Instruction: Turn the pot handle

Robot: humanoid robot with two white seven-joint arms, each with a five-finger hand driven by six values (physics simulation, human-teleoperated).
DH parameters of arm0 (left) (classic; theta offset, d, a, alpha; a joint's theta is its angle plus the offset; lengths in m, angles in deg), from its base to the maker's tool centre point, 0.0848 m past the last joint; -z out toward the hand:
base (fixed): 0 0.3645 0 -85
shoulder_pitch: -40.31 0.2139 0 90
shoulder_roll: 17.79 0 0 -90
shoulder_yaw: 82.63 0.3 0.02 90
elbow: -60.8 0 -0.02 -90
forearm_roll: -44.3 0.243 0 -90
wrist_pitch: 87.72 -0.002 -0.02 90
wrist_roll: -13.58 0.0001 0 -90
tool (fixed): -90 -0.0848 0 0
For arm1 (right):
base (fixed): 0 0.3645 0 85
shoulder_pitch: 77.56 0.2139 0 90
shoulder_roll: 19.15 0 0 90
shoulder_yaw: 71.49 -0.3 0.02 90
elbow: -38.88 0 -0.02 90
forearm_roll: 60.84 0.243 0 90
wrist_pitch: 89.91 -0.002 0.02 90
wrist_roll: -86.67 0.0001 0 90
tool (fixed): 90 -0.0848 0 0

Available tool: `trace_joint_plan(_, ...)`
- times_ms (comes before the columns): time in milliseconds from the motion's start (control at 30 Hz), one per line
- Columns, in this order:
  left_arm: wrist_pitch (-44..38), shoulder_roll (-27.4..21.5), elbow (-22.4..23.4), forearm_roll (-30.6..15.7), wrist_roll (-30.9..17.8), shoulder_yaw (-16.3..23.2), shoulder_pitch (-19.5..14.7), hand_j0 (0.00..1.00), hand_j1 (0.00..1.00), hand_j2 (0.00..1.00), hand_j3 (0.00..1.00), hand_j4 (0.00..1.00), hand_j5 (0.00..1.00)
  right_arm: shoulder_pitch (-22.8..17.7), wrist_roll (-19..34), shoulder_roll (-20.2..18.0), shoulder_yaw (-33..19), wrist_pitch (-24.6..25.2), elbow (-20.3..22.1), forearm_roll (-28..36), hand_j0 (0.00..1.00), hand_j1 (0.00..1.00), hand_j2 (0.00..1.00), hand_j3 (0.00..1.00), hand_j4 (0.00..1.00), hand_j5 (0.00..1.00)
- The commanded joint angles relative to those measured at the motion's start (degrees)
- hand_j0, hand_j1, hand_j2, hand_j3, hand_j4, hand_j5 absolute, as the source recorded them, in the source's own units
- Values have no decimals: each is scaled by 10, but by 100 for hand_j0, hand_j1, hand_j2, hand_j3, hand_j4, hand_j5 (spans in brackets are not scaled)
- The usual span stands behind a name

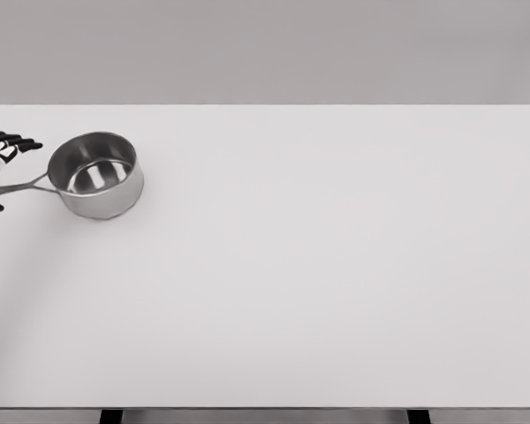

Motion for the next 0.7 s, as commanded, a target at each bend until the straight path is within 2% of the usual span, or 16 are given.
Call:
trace_joint_plan(0, -1, 4, 8, -3, 0, 1, 0, 100, 100, 100, 100, 100, 100, 0, 0, 0, 0, 0, 0, 0, 100, 100, 100, 100, 100, 100)
trace_joint_plan(267, -1, 16, 18, -2, 0, 2, -14, 100, 100, 100, 100, 100, 100, 0, 0, 0, 0, 0, 0, 0, 100, 100, 100, 100, 100, 100)
trace_joint_plan(500, -1, 21, 54, -1, 0, 3, -37, 100, 100, 100, 100, 100, 100, 0, 0, 0, 0, -1, 0, 0, 100, 100, 100, 100, 100, 100)
trace_joint_plan(667, -1, 23, 55, 2, 0, 8, -40, 100, 100, 100, 100, 100, 100, 0, 0, 0, 0, 0, 0, 0, 100, 100, 100, 100, 100, 100)
